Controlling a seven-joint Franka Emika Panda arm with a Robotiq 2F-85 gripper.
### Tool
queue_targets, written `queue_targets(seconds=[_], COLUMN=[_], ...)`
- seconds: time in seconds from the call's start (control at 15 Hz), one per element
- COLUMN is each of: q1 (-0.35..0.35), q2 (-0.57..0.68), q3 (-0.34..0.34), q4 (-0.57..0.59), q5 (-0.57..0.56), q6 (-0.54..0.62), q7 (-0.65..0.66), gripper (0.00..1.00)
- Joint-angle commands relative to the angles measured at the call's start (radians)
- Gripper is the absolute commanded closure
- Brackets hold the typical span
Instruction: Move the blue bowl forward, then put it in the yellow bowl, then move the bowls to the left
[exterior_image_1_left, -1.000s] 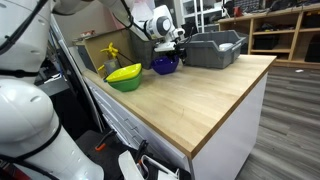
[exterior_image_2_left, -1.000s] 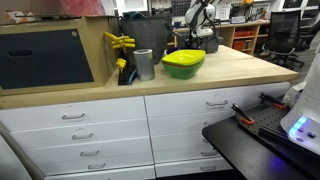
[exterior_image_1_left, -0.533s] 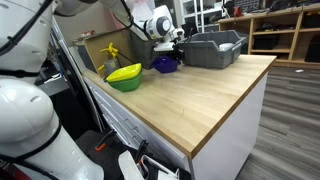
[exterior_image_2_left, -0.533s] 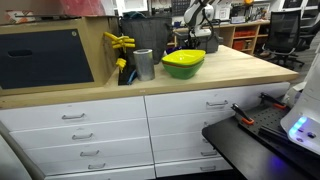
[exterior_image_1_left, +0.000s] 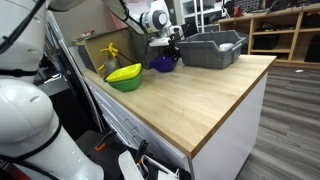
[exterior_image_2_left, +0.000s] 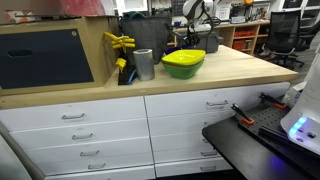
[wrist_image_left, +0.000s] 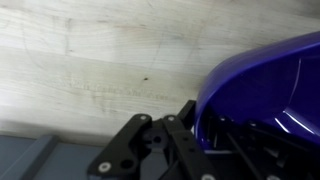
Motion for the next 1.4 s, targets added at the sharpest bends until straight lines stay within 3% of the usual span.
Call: queue_targets(seconds=[0.0, 0.67, 1.33], q1=[-0.013, -0.012, -0.057], q2=[-0.065, -0.210, -0.384], q3=[0.028, 0.028, -0.045], q4=[-0.031, -0.184, -0.431], q5=[0.022, -0.028, -0.179], q6=[-0.073, -0.194, -0.119], q7=[-0.052, -0.148, -0.133], gripper=[0.97, 0.98, 0.98])
